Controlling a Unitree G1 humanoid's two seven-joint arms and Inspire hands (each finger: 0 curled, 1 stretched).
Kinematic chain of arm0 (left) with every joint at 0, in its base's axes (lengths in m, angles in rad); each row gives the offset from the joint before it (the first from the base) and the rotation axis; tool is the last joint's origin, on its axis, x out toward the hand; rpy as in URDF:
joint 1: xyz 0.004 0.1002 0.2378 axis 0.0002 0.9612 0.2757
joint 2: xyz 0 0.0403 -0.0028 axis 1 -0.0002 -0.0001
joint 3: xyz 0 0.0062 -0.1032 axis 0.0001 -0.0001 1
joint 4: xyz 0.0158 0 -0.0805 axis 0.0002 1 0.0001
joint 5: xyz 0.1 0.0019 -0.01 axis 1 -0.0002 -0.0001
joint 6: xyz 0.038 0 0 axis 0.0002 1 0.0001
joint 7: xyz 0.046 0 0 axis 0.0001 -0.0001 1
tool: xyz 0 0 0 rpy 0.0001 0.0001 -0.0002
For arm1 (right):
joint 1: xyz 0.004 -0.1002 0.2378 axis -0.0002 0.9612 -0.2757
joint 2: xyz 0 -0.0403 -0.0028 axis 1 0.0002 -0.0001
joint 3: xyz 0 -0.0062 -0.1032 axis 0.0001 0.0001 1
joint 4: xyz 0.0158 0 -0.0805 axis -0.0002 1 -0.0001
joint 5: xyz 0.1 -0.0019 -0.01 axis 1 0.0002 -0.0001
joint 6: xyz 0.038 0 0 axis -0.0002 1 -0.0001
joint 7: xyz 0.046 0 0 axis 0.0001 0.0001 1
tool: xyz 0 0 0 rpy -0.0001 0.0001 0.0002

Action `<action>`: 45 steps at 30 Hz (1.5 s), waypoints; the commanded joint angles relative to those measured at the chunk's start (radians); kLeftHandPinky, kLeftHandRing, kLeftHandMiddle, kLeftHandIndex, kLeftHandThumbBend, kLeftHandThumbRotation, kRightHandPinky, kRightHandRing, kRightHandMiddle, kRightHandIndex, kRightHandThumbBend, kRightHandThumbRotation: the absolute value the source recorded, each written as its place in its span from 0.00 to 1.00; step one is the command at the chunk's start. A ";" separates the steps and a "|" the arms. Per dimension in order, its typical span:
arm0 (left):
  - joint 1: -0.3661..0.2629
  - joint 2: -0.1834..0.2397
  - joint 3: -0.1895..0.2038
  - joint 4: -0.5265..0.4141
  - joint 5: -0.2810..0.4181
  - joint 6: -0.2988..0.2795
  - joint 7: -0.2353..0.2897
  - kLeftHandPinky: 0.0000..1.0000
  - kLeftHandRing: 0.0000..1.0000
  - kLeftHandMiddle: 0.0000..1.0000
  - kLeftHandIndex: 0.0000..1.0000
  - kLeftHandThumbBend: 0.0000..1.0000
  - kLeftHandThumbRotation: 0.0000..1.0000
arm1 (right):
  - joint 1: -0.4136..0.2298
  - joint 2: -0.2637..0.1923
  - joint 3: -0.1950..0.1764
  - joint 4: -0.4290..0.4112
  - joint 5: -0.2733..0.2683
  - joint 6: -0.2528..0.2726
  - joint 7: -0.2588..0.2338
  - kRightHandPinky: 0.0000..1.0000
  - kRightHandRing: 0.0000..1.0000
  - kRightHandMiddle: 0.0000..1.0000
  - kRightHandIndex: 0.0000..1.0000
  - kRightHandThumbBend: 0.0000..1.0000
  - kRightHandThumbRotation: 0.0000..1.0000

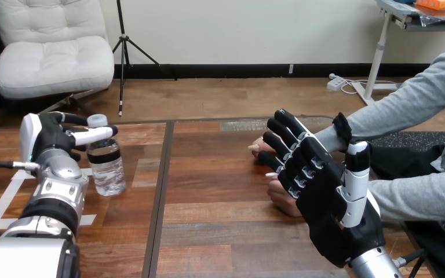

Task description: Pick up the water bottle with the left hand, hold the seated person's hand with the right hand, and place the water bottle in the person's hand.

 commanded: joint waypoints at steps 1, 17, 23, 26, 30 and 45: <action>-0.042 0.020 -0.002 -0.015 0.006 -0.035 -0.018 0.35 0.41 0.47 0.49 0.75 0.00 | -0.032 0.010 -0.008 -0.047 0.012 -0.024 0.004 0.94 0.98 0.97 0.94 0.91 1.00; -0.041 0.023 0.004 -0.021 0.000 -0.027 -0.039 0.35 0.41 0.47 0.49 0.74 0.00 | -0.032 0.009 -0.008 -0.049 0.013 -0.018 0.001 0.94 0.98 0.96 0.94 0.92 1.00; -0.039 0.022 0.007 -0.027 -0.003 -0.029 -0.040 0.34 0.40 0.46 0.48 0.74 0.00 | -0.033 0.009 -0.007 -0.046 0.011 -0.021 0.003 0.94 0.98 0.96 0.94 0.91 1.00; -0.037 0.022 0.009 -0.028 -0.005 -0.035 -0.041 0.34 0.40 0.46 0.48 0.74 0.00 | -0.034 0.009 -0.007 -0.047 0.011 -0.021 0.004 0.94 0.98 0.96 0.94 0.91 1.00; -0.034 0.024 0.008 -0.028 -0.006 -0.043 -0.044 0.34 0.40 0.46 0.48 0.73 0.00 | -0.034 0.007 -0.006 -0.046 0.012 -0.020 0.007 0.94 0.98 0.97 0.94 0.91 1.00; -0.015 0.032 -0.005 -0.026 0.007 -0.085 -0.052 0.37 0.42 0.49 0.50 0.71 0.00 | -0.035 0.012 -0.004 -0.046 0.007 -0.017 -0.003 0.95 0.98 0.97 0.94 0.92 1.00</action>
